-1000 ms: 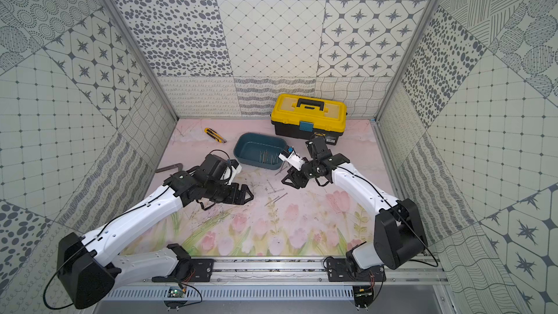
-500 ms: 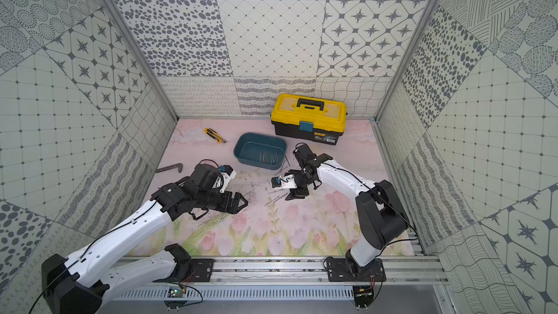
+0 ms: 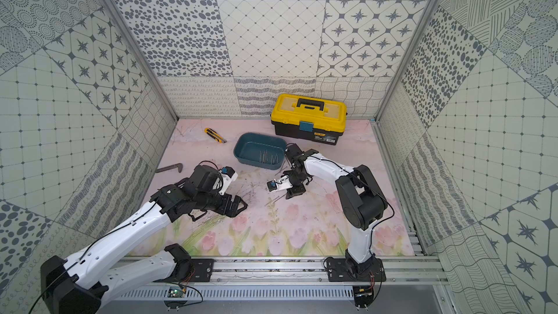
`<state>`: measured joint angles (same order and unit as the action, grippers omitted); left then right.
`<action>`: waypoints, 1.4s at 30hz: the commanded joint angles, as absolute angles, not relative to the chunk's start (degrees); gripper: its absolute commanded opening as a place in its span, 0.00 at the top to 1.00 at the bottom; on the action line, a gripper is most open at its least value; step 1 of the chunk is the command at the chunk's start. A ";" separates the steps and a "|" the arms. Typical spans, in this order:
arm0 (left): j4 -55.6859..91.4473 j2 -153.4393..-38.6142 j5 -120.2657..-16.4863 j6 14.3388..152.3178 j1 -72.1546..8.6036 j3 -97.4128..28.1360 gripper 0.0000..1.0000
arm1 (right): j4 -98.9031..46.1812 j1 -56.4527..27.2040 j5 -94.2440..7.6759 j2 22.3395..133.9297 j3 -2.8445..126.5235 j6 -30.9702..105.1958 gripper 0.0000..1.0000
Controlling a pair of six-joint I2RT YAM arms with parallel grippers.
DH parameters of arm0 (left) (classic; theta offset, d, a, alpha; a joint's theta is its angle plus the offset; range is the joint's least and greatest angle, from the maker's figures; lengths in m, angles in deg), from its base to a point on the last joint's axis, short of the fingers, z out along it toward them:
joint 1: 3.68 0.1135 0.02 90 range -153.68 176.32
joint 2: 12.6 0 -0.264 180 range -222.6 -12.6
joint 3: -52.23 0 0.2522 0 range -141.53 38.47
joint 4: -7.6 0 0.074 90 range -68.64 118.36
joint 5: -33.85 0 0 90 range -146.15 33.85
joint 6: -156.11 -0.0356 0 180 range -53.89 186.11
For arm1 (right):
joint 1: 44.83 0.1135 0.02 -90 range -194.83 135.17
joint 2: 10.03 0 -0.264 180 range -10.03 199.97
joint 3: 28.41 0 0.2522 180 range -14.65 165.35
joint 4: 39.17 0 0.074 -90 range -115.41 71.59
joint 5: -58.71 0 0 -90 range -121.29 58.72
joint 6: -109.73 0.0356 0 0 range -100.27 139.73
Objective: Put the nails on the desktop into the storage box
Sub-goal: Pick up the nail from the center of the board.
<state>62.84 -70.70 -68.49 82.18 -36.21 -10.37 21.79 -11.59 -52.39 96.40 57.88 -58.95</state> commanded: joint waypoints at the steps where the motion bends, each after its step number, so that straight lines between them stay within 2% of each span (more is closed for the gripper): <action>1: 63.06 -70.60 -68.58 77.15 -35.98 -9.72 0.03 | 23.36 -10.37 -51.61 98.00 59.59 -58.28 0.47; 10: 61.63 -71.04 -70.05 76.73 -33.95 -8.85 0.02 | 23.28 -9.08 -49.06 100.20 59.65 -55.32 0.52; 21: 61.97 -70.00 -71.54 76.31 -31.88 -7.69 0.02 | 23.37 -8.54 -47.32 102.19 62.01 -53.52 0.53; 28: 61.81 -70.09 -72.91 76.21 -30.88 -7.51 0.02 | 28.84 -8.50 -45.56 106.25 65.24 -53.72 0.44; 32: 61.56 -69.58 -73.04 76.30 -30.75 -7.13 0.02 | 30.88 -8.56 -44.52 107.99 65.75 -53.37 0.43; 37: 61.09 -68.64 -73.20 76.15 -30.34 -6.60 0.02 | 31.37 -8.41 -42.29 110.65 67.61 -50.89 0.52; 40: 60.37 -68.38 -73.21 75.81 -30.07 -5.90 0.02 | 30.60 -7.21 -40.44 111.42 68.11 -50.41 0.65; 42: 60.15 -68.60 -73.36 75.65 -29.80 -5.69 0.02 | 29.37 -6.59 -39.34 111.48 67.57 -49.90 0.69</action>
